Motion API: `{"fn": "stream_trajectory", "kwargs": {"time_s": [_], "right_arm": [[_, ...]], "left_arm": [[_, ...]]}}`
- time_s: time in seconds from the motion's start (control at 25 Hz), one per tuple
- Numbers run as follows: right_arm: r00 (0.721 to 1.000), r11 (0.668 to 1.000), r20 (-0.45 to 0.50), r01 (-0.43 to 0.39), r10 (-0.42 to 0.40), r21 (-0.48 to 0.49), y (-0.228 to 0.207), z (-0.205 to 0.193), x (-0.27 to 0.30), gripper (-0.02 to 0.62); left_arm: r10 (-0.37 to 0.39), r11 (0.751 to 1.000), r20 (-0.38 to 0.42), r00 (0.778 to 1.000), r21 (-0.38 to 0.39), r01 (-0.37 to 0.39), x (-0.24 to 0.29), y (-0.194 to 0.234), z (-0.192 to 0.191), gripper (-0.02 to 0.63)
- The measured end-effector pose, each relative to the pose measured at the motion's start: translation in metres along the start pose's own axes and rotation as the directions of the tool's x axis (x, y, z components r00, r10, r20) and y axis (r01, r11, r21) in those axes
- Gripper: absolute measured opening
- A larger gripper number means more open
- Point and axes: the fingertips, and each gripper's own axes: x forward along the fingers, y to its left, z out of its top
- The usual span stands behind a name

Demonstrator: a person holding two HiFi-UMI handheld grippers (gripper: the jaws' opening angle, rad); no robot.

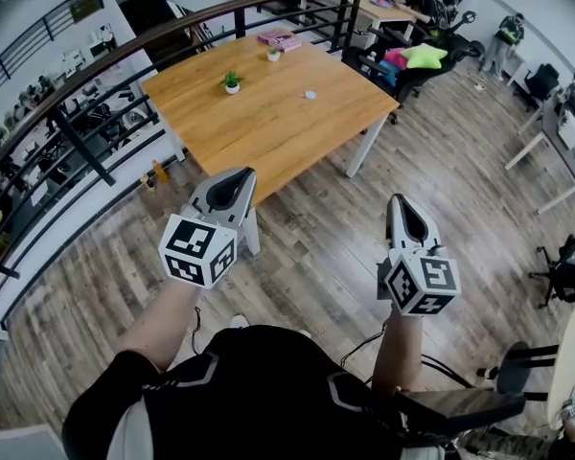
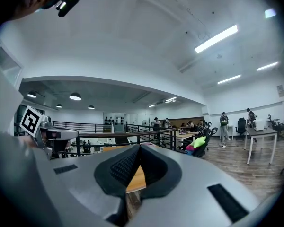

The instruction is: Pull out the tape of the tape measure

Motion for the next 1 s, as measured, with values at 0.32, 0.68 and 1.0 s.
{"fn": "stream_trajectory", "kwargs": {"time_s": [0.32,0.68,1.0], "right_arm": [[1.0,1.0,0.007,-0.012,0.012,-0.013,-0.001,-0.001,-0.004,0.077],[0.999,1.0,0.01,-0.031,0.031,-0.002,-0.003,-0.004,-0.012,0.263],[0.998,0.999,-0.015,-0.053,0.053,-0.003,-0.021,-0.014,-0.023,0.275]], "left_arm": [[-0.01,1.0,0.027,1.0,-0.023,0.01,-0.003,-0.004,0.0,0.035],[-0.006,1.0,0.021,1.0,-0.025,0.007,-0.009,-0.01,-0.005,0.261],[0.003,1.0,0.018,1.0,-0.025,-0.003,0.006,-0.03,-0.01,0.284]]}}
